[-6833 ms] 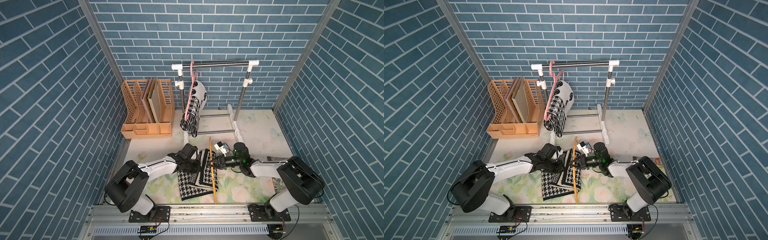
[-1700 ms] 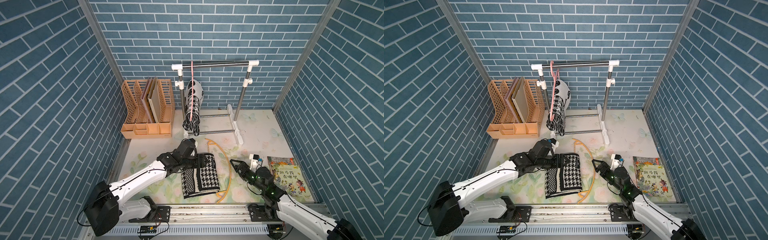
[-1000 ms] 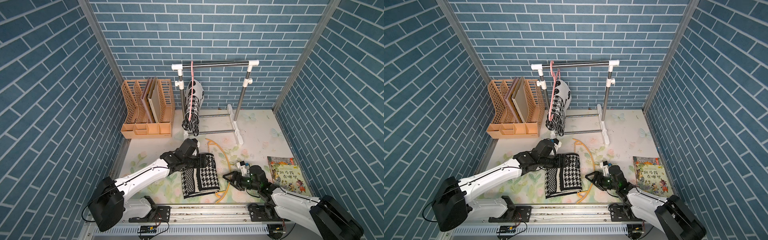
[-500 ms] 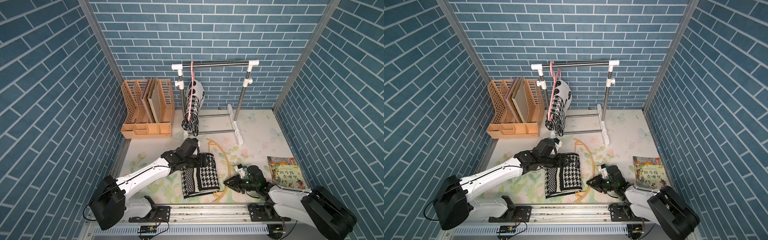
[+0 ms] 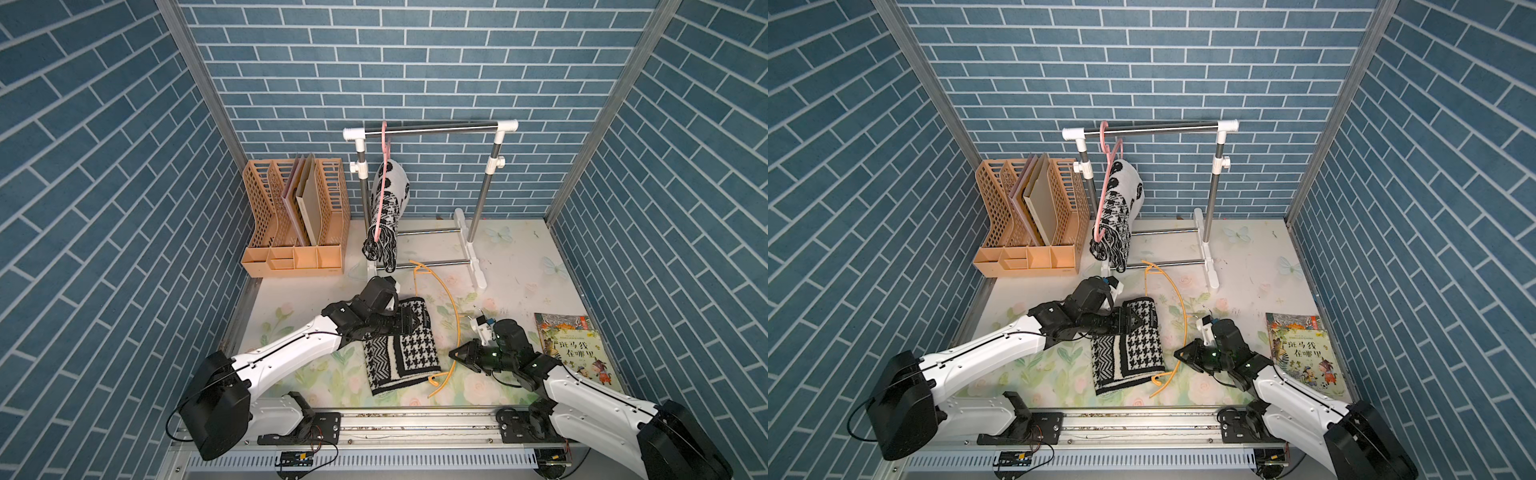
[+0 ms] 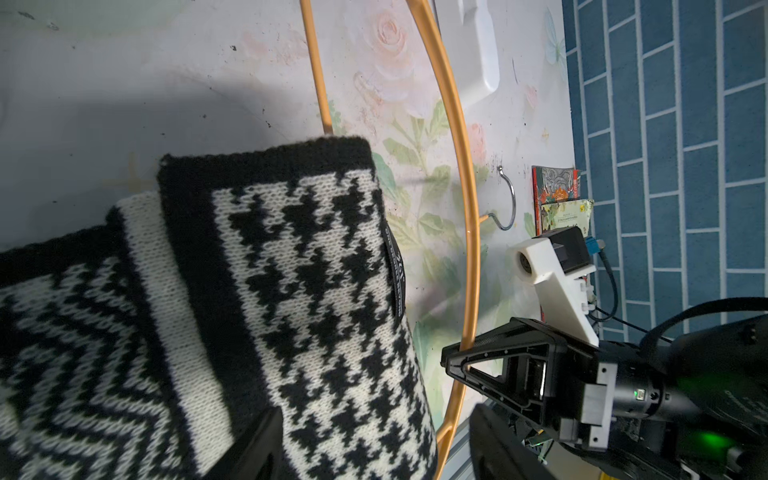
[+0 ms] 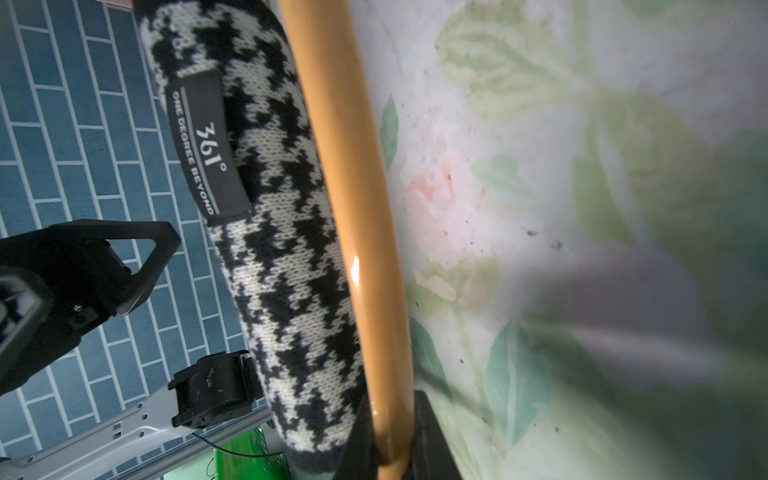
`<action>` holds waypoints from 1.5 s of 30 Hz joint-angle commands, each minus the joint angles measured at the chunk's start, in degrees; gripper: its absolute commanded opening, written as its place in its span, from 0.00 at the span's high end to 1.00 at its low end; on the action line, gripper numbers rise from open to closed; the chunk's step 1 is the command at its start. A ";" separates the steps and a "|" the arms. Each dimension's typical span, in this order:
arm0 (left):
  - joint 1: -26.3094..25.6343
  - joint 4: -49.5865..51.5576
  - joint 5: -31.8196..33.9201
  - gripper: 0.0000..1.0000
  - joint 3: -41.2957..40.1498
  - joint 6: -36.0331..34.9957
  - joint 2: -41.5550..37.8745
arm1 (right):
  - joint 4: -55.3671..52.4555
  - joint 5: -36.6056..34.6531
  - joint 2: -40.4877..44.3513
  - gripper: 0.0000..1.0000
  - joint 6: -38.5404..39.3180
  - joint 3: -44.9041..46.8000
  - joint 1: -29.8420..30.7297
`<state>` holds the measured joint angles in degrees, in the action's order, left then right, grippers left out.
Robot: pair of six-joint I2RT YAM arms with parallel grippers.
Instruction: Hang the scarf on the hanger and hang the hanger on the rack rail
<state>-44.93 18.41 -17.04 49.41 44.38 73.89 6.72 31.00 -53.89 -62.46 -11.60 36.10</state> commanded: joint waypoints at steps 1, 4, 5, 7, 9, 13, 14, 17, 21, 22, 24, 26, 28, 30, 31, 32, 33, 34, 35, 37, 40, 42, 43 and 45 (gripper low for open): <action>-0.06 -0.82 0.17 0.26 -0.43 0.47 0.15 | -5.50 -2.14 -0.19 1.00 5.15 -3.01 -0.06; -0.12 -0.21 2.28 0.27 -1.35 0.69 0.26 | -15.08 -4.47 -0.67 1.00 9.74 -8.21 -0.04; -0.07 0.64 3.59 0.28 -1.45 0.82 0.10 | -17.80 -5.07 -1.07 1.00 11.03 -9.98 -0.04; 0.00 1.89 5.61 0.29 -2.25 1.67 -0.39 | -23.42 -5.54 -2.25 1.00 12.99 -13.00 -0.03; 0.05 1.60 6.57 0.30 -4.07 3.03 -1.03 | -26.83 -5.61 -3.34 1.00 14.18 -14.84 -0.05; 0.16 -1.91 7.67 0.26 -7.72 6.80 -0.07 | -30.06 -5.83 -4.60 1.00 15.02 -15.77 -0.08; 0.18 -2.48 8.37 0.26 -8.07 7.52 0.48 | -30.16 -6.35 -4.78 1.00 15.20 -15.78 -0.06; 0.18 -2.27 11.32 0.25 -7.91 9.49 1.92 | -29.09 -6.15 -6.35 1.00 15.26 -15.37 -0.06; 0.14 -4.60 11.07 0.25 -7.43 10.02 3.62 | -27.12 -5.36 -7.93 1.00 14.91 -14.72 -0.04; 0.16 -5.26 10.49 0.25 -6.98 9.98 4.37 | -26.95 -5.42 -8.01 1.00 14.91 -14.73 -0.04; -0.19 -6.31 9.46 0.27 -5.58 9.18 5.71 | -26.69 -5.36 -8.34 1.00 14.98 -14.73 -0.06; -1.06 -5.40 10.47 0.28 -3.94 8.53 6.31 | -26.29 -4.86 -9.02 1.00 15.12 -14.33 -0.05; -1.75 -4.64 10.87 0.29 -3.14 8.17 7.20 | -25.87 -4.41 -9.71 1.00 15.32 -13.94 -0.07; -1.83 -3.10 11.00 0.29 -2.90 8.23 8.92 | -25.17 -4.12 -10.01 1.00 15.18 -13.87 -0.06; -1.83 -2.25 11.49 0.28 -3.10 8.42 9.43 | -25.01 -4.07 -10.05 1.00 15.10 -13.91 -0.06; -1.83 -1.84 12.06 0.28 -3.48 8.63 9.43 | -24.84 -3.98 -10.23 1.00 15.08 -14.05 -0.06; -1.83 -1.73 12.45 0.27 -3.93 8.98 9.36 | -24.69 -3.90 -10.46 1.00 15.08 -14.24 -0.06; -1.84 -1.78 12.84 0.27 -4.49 9.41 9.15 | -24.47 -3.79 -10.79 1.00 15.08 -14.38 -0.06; -1.84 -1.80 13.04 0.26 -4.88 9.63 9.00 | -24.24 -3.57 -11.08 1.00 15.08 -14.50 -0.06; -1.88 -1.37 13.36 0.26 -5.11 9.76 9.70 | -23.99 -3.26 -11.61 1.00 15.16 -14.82 -0.05; -1.84 -1.18 12.89 0.25 -4.99 9.56 11.53 | -23.84 -3.08 -12.17 1.00 15.49 -15.16 -0.04; -1.83 -1.73 12.09 0.25 -5.05 9.39 12.04 | -23.94 -2.82 -12.44 1.00 15.75 -15.29 -0.06; -1.83 -2.68 11.23 0.25 -5.22 9.30 12.27 | -24.00 -2.73 -12.51 1.00 15.90 -15.27 -0.06; -1.88 -4.17 9.43 0.26 -5.20 9.07 12.90 | -24.11 -2.70 -12.47 1.00 16.03 -15.29 -0.06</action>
<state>-46.70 14.92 -5.85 45.06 53.76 85.86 -18.35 27.09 -66.13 -49.43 -25.87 36.10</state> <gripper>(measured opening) 0.740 0.148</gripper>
